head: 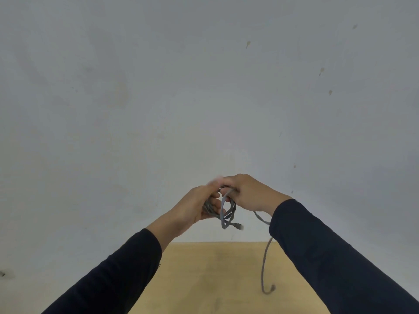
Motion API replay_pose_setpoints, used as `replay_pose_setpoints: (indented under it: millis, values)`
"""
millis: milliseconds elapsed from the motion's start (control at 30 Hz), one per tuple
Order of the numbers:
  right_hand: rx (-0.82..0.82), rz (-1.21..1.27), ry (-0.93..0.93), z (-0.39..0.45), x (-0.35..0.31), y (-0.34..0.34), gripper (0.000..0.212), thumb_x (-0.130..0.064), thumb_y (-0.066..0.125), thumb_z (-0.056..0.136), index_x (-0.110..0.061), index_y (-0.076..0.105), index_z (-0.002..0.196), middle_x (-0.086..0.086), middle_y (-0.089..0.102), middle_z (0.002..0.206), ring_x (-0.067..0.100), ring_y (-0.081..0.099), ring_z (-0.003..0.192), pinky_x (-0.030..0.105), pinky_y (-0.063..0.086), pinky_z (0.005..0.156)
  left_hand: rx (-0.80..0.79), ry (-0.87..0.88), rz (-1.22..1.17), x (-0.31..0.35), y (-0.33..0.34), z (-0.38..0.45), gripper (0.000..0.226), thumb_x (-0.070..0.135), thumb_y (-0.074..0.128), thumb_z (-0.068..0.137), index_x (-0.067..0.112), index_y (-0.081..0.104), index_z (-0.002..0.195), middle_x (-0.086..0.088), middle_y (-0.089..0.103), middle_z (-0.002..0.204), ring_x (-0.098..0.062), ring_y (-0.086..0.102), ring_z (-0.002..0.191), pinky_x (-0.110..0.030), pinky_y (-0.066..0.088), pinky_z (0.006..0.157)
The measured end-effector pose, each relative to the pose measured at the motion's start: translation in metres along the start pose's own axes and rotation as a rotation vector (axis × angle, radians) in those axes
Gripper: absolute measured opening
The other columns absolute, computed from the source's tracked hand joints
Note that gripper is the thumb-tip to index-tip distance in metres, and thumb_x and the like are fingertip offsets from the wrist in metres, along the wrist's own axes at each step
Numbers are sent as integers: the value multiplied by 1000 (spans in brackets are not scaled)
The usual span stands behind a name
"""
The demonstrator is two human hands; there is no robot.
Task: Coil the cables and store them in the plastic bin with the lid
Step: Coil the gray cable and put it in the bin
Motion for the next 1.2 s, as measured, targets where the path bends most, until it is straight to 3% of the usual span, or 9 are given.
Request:
replay_pose_setpoints:
  millis: [167, 233, 333, 500, 667, 800, 967, 1100, 1200]
  values:
    - [-63, -229, 49, 5, 2, 5, 12, -3, 40, 87, -10, 50, 85, 5, 55, 82, 22, 48, 73, 28, 38, 61, 70, 93, 145, 0, 5, 2, 23, 40, 59, 78, 17, 59, 76, 3, 61, 69, -9, 64, 69, -17, 49, 68]
    - [-71, -180, 68, 5, 6, 6, 12, -3, 40, 87, -11, 48, 82, 3, 54, 80, 20, 47, 71, 27, 35, 60, 104, 106, 280, 1, 4, 1, 19, 28, 51, 89, 17, 58, 76, 2, 65, 70, -5, 63, 67, -15, 46, 65]
    - [-71, 19, 59, 2, 4, -2, 15, -10, 46, 90, -16, 55, 80, -3, 58, 75, 6, 49, 60, 18, 36, 55, 190, 161, 360, 2, -5, 5, 22, 23, 45, 96, 11, 60, 86, 7, 56, 63, -4, 54, 55, -25, 49, 69]
    - [-29, 441, 9, -9, 5, -14, 23, -20, 54, 92, -24, 65, 111, -2, 70, 83, 1, 46, 48, 18, 37, 48, 215, 180, 113, 3, -11, 7, 22, 24, 48, 96, 7, 58, 87, 14, 36, 49, -7, 33, 45, -31, 44, 66]
    - [246, 555, -32, -2, 11, -10, 20, -18, 52, 93, -19, 71, 98, 1, 61, 65, 9, 46, 54, 24, 31, 45, 160, 160, -31, 9, -5, 8, 34, 37, 36, 97, 10, 51, 84, 14, 29, 47, -7, 31, 42, -29, 43, 70]
    - [340, 598, -21, 0, 14, -9, 20, -24, 53, 93, -20, 71, 87, -1, 61, 62, 12, 47, 52, 23, 33, 42, 126, 161, -118, 10, -3, 6, 33, 35, 34, 99, 9, 49, 85, 13, 26, 48, -7, 30, 41, -30, 44, 71]
    - [460, 648, 71, 3, 26, 0, 26, -29, 41, 97, -25, 67, 94, -10, 52, 53, 5, 39, 42, 18, 34, 41, 193, 194, -525, 24, -7, 11, 31, 30, 34, 100, 10, 48, 81, 10, 26, 46, -5, 29, 40, -23, 48, 66]
    - [363, 374, 118, 4, 26, 35, 29, -34, 32, 99, -25, 56, 113, -5, 51, 64, 10, 48, 58, 21, 40, 59, 269, 305, -861, 45, -24, 19, 31, 29, 32, 101, 11, 44, 78, 8, 30, 46, -5, 33, 39, -22, 48, 70]
    - [187, 242, 105, 4, 16, 58, 38, -35, 29, 99, -25, 41, 134, 2, 58, 76, 18, 53, 69, 30, 42, 71, 363, 360, -842, 49, -34, 22, 32, 29, 31, 102, 11, 43, 77, 5, 42, 55, -6, 47, 44, -22, 50, 70]
Point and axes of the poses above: each hand's wrist, its own z-axis towards the middle knuckle, its own y-axis out of the palm, x = y × z, the point moved 6 cm from there along z, towards the middle knuckle
